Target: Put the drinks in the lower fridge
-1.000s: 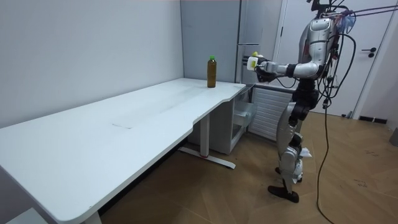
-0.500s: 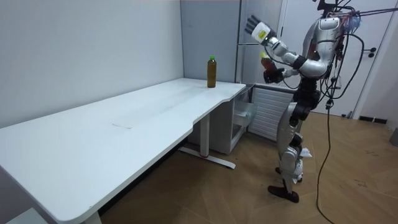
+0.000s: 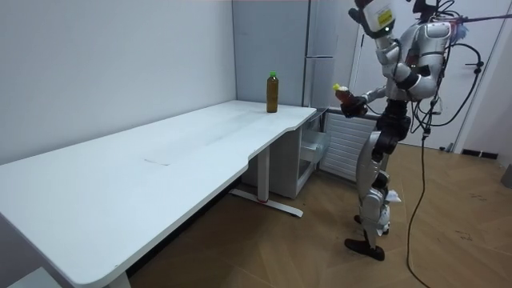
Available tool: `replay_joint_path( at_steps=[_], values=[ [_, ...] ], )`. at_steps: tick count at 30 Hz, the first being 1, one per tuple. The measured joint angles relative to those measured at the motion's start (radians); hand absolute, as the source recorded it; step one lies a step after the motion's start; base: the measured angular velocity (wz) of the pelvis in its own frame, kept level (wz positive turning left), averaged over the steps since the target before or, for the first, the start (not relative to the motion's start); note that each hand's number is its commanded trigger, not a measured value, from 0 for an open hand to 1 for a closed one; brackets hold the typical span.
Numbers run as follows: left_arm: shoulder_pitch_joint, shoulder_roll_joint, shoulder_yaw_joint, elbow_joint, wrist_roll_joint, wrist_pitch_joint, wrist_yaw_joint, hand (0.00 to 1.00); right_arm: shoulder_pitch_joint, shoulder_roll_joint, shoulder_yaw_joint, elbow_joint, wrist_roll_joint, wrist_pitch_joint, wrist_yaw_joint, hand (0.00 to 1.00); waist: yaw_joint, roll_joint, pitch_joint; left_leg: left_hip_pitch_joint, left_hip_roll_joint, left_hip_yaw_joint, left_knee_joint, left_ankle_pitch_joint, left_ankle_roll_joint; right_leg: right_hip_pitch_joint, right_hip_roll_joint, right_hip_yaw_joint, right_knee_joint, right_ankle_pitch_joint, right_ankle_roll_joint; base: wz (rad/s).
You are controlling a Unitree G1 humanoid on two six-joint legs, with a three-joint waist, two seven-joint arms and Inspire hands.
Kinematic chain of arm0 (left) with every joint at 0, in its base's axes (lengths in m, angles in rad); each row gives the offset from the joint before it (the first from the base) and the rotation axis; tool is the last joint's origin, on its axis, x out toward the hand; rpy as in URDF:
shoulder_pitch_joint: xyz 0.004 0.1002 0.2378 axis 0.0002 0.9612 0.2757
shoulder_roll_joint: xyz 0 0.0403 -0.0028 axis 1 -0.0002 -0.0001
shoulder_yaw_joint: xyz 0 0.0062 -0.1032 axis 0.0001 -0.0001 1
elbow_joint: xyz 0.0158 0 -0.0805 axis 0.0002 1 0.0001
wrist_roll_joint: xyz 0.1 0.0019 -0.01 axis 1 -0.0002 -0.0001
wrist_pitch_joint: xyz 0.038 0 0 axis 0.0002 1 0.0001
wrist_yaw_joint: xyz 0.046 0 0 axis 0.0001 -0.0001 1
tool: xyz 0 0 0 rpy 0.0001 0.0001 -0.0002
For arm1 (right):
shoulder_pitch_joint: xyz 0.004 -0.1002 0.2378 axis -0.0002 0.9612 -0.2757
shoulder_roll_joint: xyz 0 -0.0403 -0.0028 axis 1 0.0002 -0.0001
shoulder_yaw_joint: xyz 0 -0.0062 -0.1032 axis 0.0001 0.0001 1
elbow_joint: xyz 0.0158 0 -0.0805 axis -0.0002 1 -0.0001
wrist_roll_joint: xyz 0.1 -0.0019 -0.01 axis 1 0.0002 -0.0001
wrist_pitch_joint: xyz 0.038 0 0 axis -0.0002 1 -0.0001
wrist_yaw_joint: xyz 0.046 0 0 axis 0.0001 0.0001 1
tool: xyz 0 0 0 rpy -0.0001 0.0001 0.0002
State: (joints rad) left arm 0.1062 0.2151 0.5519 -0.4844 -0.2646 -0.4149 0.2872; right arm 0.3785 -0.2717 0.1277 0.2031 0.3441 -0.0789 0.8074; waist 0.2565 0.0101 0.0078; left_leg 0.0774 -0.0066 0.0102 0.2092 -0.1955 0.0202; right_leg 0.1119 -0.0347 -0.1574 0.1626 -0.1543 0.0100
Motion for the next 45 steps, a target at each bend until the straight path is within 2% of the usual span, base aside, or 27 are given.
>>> replay_joint_path(
  at_steps=[2,3,7,11,13,15,16,18,19,21,23,25,27,29,31,33,35,36,38,43,45],
  values=[
    [0.014,0.0,0.034,0.039,-0.001,-0.001,0.081,0.0,0.006,0.0,0.003,0.0,-0.001,0.008,-0.011,1.0,0.003,0.0,-0.0003,0.002,-0.002,-0.013,-0.004,0.001,-0.002,0.01,0.0,-0.011,-0.013,0.0,0.0,0.13],
    [0.02,0.0,0.045,0.073,-0.008,-0.003,0.127,0.0,0.006,-0.001,0.006,0.0,-0.001,0.014,-0.024,1.0,0.018,-0.001,-0.002,0.006,-0.002,-0.014,-0.006,0.001,-0.002,0.013,0.0,-0.012,-0.012,-0.001,0.0,0.1],
    [0.025,0.012,0.05,0.231,-0.067,0.0,0.238,0.0,0.005,-0.001,0.019,-0.013,0.0,0.048,-0.078,1.0,0.038,0.001,-0.0013,0.011,-0.004,-0.022,-0.009,0.002,-0.003,0.022,-0.002,-0.028,-0.012,-0.005,-0.001,0.09],
    [0.059,0.017,0.033,0.46,-0.227,0.003,0.349,0.0,0.004,-0.002,0.031,-0.054,0.002,0.088,-0.175,1.0,0.049,-0.007,-0.0039,0.006,-0.007,-0.026,-0.012,0.002,-0.003,0.017,-0.005,-0.036,-0.011,-0.008,0.0,0.05],
    [0.086,0.017,0.01,0.579,-0.31,0.004,0.393,0.0,-0.003,-0.002,0.038,-0.07,0.002,0.094,-0.219,1.0,0.046,-0.009,-0.0037,0.01,-0.006,-0.026,-0.015,0.002,-0.003,0.017,-0.005,-0.035,-0.012,-0.008,0.0,-0.05],
    [0.132,0.015,-0.082,0.72,-0.412,0.004,0.443,0.0,-0.008,0.0,0.039,-0.093,0.002,0.096,-0.283,1.0,0.046,-0.012,-0.0034,0.015,-0.006,-0.023,-0.021,0.002,-0.003,0.016,-0.006,-0.034,-0.011,-0.008,0.0,-0.05],
    [0.14,0.013,-0.11,0.75,-0.441,0.005,0.452,0.0,-0.01,0.001,0.038,-0.099,0.003,0.096,-0.3,1.0,0.041,-0.013,-0.003,0.014,-0.007,-0.023,-0.021,0.002,-0.003,0.016,-0.007,-0.034,-0.011,-0.008,0.0,0.04],
    [0.153,0.006,-0.194,0.852,-0.56,0.007,0.488,0.0,-0.037,0.011,0.04,-0.102,0.002,0.096,-0.372,1.0,0.009,-0.019,-0.0018,0.001,-0.009,-0.028,-0.019,0.002,-0.002,0.01,-0.007,-0.037,-0.01,-0.01,0.002,0.08],
    [0.158,0.006,-0.213,0.876,-0.585,0.007,0.491,0.0,-0.046,0.014,0.04,-0.102,-0.004,0.096,-0.39,1.0,0.001,-0.02,-0.0017,-0.001,-0.008,-0.025,-0.02,0.002,-0.002,0.007,-0.006,-0.032,-0.01,-0.01,0.002,-0.07],
    [0.163,0.006,-0.271,0.996,-0.706,0.007,0.49,0.0,-0.064,0.017,0.036,-0.124,-0.031,0.11,-0.467,1.0,-0.028,-0.014,-0.0031,-0.001,-0.007,-0.016,-0.027,0.002,-0.002,0.001,-0.006,-0.021,-0.009,-0.01,0.002,-0.15],
    [0.174,0.006,-0.318,1.056,-0.798,0.007,0.488,0.0,-0.064,0.014,0.03,-0.154,-0.032,0.123,-0.526,1.0,-0.052,-0.014,-0.0032,-0.002,-0.006,-0.01,-0.031,0.002,-0.002,-0.008,-0.005,-0.012,-0.007,-0.01,0.002,-0.13],
    [0.189,0.002,-0.365,1.125,-0.854,0.008,0.483,0.0,-0.064,0.022,0.017,-0.171,-0.041,0.124,-0.576,1.0,-0.061,-0.012,-0.003,0.0,-0.005,0.002,-0.035,0.002,-0.002,-0.011,-0.005,-0.004,-0.007,-0.009,0.002,-0.18],
    [0.19,-0.007,-0.401,1.235,-0.925,0.009,0.46,0.0,-0.066,0.048,-0.003,-0.174,-0.05,0.124,-0.631,1.0,-0.084,-0.009,-0.0043,0.005,-0.003,0.008,-0.044,0.002,-0.002,-0.011,-0.002,0.006,-0.007,-0.009,0.001,-0.14],
    [0.195,-0.016,-0.42,1.299,-0.979,0.017,0.448,0.0,-0.066,0.065,-0.017,-0.181,-0.059,0.124,-0.673,1.0,-0.099,-0.007,-0.0037,0.004,-0.001,0.014,-0.047,0.002,-0.002,-0.014,-0.001,0.011,-0.006,-0.009,0.001,-0.08],
    [0.202,-0.033,-0.424,1.372,-0.989,0.026,0.428,0.0,-0.066,0.081,-0.042,-0.187,-0.1,0.124,-0.711,1.0,-0.115,-0.001,-0.0045,0.003,0.0,0.021,-0.051,0.001,-0.001,-0.02,0.001,0.018,-0.003,-0.009,0.002,-0.11],
    [0.2,-0.053,-0.428,1.454,-0.984,0.05,0.398,0.0,-0.067,0.088,-0.082,-0.211,-0.198,0.124,-0.767,1.0,-0.125,0.008,-0.0039,0.001,0.001,0.026,-0.053,0.0,0.0,-0.034,0.0,0.02,0.01,-0.009,0.002,-0.07],
    [0.203,-0.061,-0.43,1.51,-0.952,0.067,0.367,0.0,-0.067,0.108,-0.099,-0.232,-0.286,0.124,-0.807,1.0,-0.136,0.013,-0.0055,-0.006,0.001,0.03,-0.053,0.0,0.001,-0.041,0.0,0.021,0.01,-0.009,0.002,-0.06],
    [0.201,-0.064,-0.431,1.553,-0.918,0.072,0.347,0.0,-0.067,0.128,-0.107,-0.244,-0.332,0.124,-0.838,1.0,-0.145,0.015,-0.007,-0.014,0.001,0.03,-0.05,0.0,0.0,-0.045,0.001,0.02,0.01,-0.009,0.002,0.0],
    [0.199,-0.07,-0.436,1.608,-0.845,0.084,0.312,0.0,-0.069,0.136,-0.114,-0.255,-0.377,0.121,-0.885,1.0,-0.163,0.016,-0.0073,-0.017,0.001,0.029,-0.047,0.0,0.0,-0.045,0.001,0.019,0.01,-0.009,0.002,0.02],
    [0.188,-0.072,-0.474,1.703,-0.704,0.151,0.182,0.0,-0.073,0.132,-0.121,-0.258,-0.395,0.104,-0.997,1.0,-0.181,0.023,-0.006,-0.022,0.001,0.043,-0.044,-0.001,0.001,-0.052,0.001,0.035,0.011,-0.009,0.002,-0.06],
    [0.175,-0.074,-0.479,1.73,-0.61,0.181,0.109,0.0,-0.073,0.132,-0.123,-0.258,-0.391,0.091,-1.037,1.0,-0.2,0.024,-0.0059,-0.034,0.0,0.041,-0.036,-0.001,0.001,-0.059,0.0,0.032,0.012,-0.009,0.001,0.04]
  ],
)
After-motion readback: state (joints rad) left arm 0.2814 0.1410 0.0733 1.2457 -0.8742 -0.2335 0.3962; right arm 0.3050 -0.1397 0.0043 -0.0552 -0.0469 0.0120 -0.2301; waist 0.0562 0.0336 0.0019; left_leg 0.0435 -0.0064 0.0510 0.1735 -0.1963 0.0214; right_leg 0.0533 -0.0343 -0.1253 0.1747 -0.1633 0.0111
